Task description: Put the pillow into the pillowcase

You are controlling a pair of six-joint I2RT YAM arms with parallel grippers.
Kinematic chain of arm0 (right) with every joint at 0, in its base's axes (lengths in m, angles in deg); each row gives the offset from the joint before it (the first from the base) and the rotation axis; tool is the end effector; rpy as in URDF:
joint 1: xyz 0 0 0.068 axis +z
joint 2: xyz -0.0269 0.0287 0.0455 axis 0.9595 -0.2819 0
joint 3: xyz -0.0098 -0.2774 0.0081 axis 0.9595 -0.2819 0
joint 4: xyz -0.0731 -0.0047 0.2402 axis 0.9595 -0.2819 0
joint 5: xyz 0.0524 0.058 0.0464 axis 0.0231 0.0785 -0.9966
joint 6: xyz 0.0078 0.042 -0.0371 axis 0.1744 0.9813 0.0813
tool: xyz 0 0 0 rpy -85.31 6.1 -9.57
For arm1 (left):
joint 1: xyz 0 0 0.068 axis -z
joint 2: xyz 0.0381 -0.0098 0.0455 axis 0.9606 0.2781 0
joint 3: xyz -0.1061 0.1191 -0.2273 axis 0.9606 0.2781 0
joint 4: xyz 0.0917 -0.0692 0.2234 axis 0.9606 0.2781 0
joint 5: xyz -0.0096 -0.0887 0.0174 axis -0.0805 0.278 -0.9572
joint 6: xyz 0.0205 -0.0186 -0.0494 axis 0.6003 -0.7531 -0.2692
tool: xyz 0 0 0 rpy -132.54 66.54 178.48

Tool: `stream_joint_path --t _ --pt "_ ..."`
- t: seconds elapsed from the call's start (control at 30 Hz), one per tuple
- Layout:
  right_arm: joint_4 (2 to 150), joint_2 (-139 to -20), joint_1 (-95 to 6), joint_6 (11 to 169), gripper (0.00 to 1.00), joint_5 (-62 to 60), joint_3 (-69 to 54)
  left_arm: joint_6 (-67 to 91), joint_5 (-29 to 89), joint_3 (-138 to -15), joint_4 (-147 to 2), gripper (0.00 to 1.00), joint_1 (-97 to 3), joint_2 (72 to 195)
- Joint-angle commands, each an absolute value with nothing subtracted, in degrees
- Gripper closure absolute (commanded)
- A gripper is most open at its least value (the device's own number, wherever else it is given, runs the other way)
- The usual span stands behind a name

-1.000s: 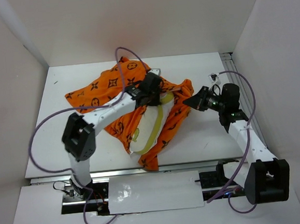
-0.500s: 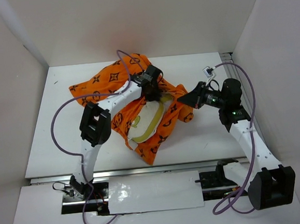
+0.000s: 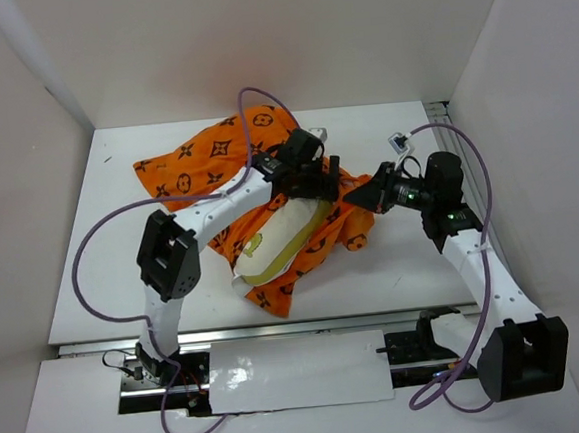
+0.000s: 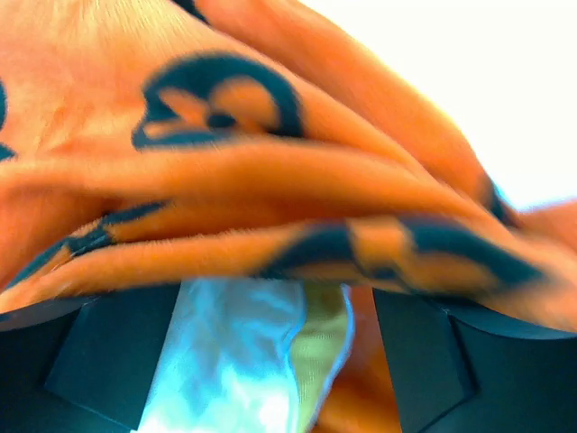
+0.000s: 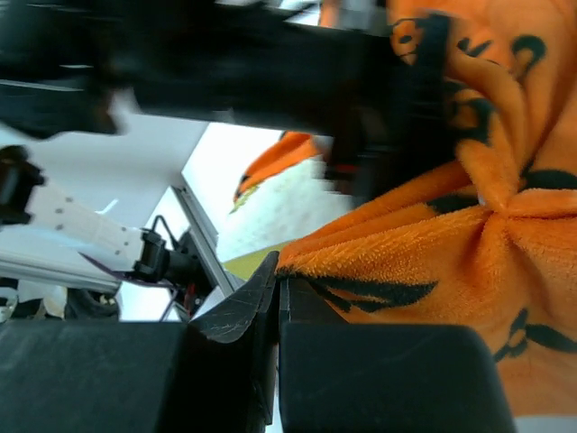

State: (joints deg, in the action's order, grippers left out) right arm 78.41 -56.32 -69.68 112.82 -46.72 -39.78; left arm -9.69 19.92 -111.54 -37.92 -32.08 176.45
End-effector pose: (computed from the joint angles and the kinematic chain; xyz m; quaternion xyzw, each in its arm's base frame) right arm 0.2117 0.0463 0.3193 -0.1162 0.7444 0.4945 0.4333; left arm 0.3534 -0.3142 0.2821 0.0587 0.9179 -0.2298 0.3181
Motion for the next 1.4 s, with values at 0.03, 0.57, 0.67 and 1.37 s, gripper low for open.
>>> stream_joint_path --t 0.03,0.57,0.67,1.37 --pt "78.48 -53.13 -72.04 108.59 1.00 -46.03 -38.75 -6.16 15.58 -108.15 -36.93 0.00 -33.86 167.11" --pt "58.56 -51.19 -72.05 104.02 0.33 -28.81 -44.46 1.92 11.53 -85.49 -34.55 0.00 -28.87 144.95" --pt "51.88 -50.05 -71.26 103.40 0.33 -22.22 -44.46 3.33 12.85 -82.67 -34.55 0.00 -26.85 145.56" --pt "53.69 -60.40 -34.52 119.74 0.34 5.73 -44.90 5.09 12.58 -88.01 -32.88 1.00 -26.48 167.79"
